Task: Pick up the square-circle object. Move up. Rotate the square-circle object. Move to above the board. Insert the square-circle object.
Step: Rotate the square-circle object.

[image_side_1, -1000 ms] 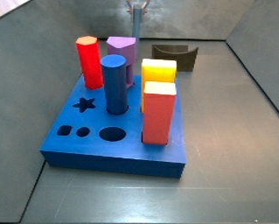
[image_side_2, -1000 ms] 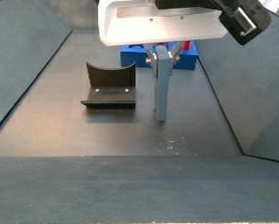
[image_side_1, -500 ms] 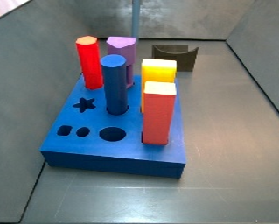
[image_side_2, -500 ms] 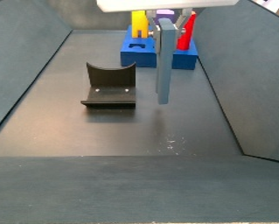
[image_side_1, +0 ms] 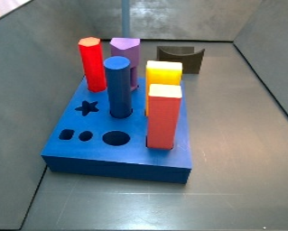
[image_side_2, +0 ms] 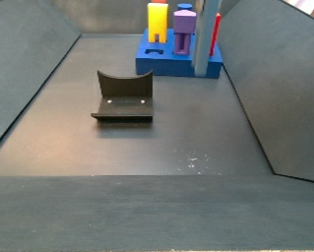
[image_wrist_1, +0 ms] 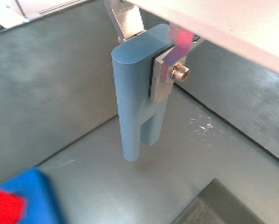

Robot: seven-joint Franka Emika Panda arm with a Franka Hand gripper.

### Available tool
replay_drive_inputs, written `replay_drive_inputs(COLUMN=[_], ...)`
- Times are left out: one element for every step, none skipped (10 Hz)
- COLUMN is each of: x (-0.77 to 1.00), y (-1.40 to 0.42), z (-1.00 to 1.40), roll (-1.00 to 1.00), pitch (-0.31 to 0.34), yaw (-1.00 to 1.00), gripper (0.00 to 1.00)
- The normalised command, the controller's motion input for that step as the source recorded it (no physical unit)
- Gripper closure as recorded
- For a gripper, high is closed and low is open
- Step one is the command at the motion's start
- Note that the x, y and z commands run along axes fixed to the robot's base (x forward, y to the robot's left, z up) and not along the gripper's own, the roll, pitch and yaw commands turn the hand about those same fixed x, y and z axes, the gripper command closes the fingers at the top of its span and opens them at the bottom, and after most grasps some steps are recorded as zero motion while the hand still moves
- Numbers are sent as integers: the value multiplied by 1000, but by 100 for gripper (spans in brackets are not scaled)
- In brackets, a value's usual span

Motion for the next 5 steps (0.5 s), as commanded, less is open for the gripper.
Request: replay_drive_inputs(x=[-39,-6,19,0,0], y=[-183,-40,-29,0,4], z=[256,0,-46,0,0], roll=[72,91,85,70,62], pitch=[75,-9,-19,-24,-25], yaw=[27,-285,-281,-279,-211], gripper=[100,100,100,100,100])
